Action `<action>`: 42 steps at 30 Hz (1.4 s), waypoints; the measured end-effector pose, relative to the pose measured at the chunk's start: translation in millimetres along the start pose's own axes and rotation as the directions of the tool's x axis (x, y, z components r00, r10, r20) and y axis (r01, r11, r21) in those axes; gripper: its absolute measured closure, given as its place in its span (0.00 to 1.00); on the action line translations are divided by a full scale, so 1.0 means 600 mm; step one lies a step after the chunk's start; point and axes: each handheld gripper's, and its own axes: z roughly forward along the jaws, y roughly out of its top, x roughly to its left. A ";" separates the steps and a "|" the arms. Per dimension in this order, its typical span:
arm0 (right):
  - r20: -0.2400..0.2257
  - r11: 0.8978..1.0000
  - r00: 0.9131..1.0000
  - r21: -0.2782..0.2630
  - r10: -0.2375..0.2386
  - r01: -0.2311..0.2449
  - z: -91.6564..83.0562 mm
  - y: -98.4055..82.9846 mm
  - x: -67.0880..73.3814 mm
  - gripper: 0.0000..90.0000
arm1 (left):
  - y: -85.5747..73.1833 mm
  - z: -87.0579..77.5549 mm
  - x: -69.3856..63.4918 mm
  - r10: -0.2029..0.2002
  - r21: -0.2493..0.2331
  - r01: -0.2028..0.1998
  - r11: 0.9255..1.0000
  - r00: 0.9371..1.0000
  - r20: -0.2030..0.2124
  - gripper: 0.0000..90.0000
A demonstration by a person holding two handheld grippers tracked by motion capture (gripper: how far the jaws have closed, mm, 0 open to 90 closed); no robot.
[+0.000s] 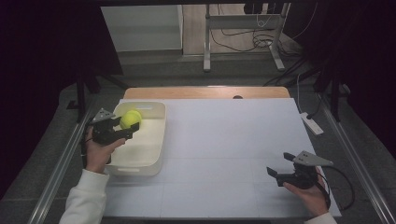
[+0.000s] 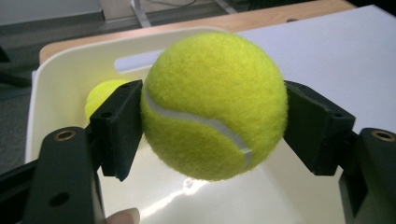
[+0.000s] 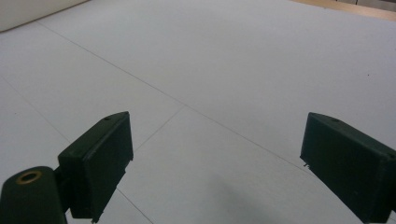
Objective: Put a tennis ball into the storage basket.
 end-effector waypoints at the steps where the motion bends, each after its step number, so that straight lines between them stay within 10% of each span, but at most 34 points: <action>1: 0.001 1.000 1.000 -0.001 0.000 0.000 0.000 0.000 0.000 0.10 | -0.001 0.002 0.002 -0.001 0.010 0.002 1.000 1.000 -0.008 0.30; 20: 0.002 1.000 1.000 0.002 0.000 0.000 0.000 0.000 0.000 0.10 | -0.012 0.013 0.018 -0.025 0.122 0.033 0.992 0.997 -0.069 0.29; 25: 0.001 1.000 1.000 0.002 -0.002 0.002 0.000 0.001 0.001 0.10 | -0.007 0.008 0.012 -0.026 0.090 0.032 0.995 0.998 -0.065 0.16; 31: 0.003 1.000 1.000 0.001 -0.002 0.002 -0.001 0.001 0.001 0.10 | -0.002 -0.009 -0.009 -0.014 0.010 0.014 1.000 0.999 0.034 0.14; 42: 0.004 1.000 1.000 -0.004 -0.003 0.003 -0.002 0.001 0.000 0.10 | -0.006 -0.026 -0.045 0.004 -0.079 0.011 0.997 0.982 0.188 0.15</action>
